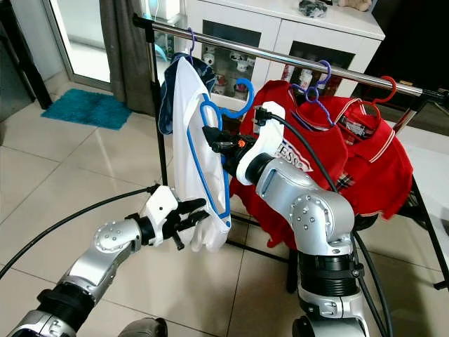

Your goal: Hang hanger

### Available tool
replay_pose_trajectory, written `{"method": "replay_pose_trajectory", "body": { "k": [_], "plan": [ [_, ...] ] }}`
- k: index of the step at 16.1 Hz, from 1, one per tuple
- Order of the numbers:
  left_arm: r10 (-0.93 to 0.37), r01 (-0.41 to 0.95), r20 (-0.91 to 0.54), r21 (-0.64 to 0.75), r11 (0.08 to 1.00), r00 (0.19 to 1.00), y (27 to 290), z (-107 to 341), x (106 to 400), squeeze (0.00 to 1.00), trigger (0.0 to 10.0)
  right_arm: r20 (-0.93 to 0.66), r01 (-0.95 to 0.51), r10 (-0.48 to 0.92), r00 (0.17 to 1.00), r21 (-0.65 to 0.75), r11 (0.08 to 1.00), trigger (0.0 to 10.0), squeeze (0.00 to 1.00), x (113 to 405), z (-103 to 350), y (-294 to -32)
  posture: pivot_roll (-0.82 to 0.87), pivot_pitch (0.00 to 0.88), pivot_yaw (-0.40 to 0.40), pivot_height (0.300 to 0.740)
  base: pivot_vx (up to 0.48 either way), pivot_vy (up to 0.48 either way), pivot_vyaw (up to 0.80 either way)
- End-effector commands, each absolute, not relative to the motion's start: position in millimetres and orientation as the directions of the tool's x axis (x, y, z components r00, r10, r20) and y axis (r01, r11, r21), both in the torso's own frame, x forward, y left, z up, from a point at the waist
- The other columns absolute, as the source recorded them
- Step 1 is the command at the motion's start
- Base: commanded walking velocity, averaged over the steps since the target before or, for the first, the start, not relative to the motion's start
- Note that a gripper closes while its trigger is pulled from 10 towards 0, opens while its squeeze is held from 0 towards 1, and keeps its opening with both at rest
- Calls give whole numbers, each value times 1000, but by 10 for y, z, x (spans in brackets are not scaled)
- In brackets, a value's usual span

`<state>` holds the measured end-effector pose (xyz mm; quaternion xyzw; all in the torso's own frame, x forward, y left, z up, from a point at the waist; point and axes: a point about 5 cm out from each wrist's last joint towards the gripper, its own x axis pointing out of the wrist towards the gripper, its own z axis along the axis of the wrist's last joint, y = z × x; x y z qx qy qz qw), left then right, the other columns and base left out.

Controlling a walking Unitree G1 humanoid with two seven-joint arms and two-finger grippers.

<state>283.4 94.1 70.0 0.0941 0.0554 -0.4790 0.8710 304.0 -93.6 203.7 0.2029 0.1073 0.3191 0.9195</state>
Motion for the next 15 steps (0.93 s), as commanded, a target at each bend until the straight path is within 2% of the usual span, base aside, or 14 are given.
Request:
{"method": "replay_pose_trajectory", "body": {
  "k": [1,8,15],
  "plan": [
    [-833,854,-188,112,508,521,916,707,2850,0,0,-2,-565,624,782,419,710,10000,0,3039,2211,-966,58,38,-76,740,0,0,0],
    [-847,866,-180,105,489,500,907,713,2834,0,0,-10,-554,613,790,416,721,10000,0,3044,2191,-983,62,32,-73,740,0,0,0],
    [-873,877,-114,137,460,475,906,831,2555,0,0,-44,-453,522,852,439,776,10000,0,3215,2088,-1067,95,33,-88,740,0,0,0]
  ]
}}
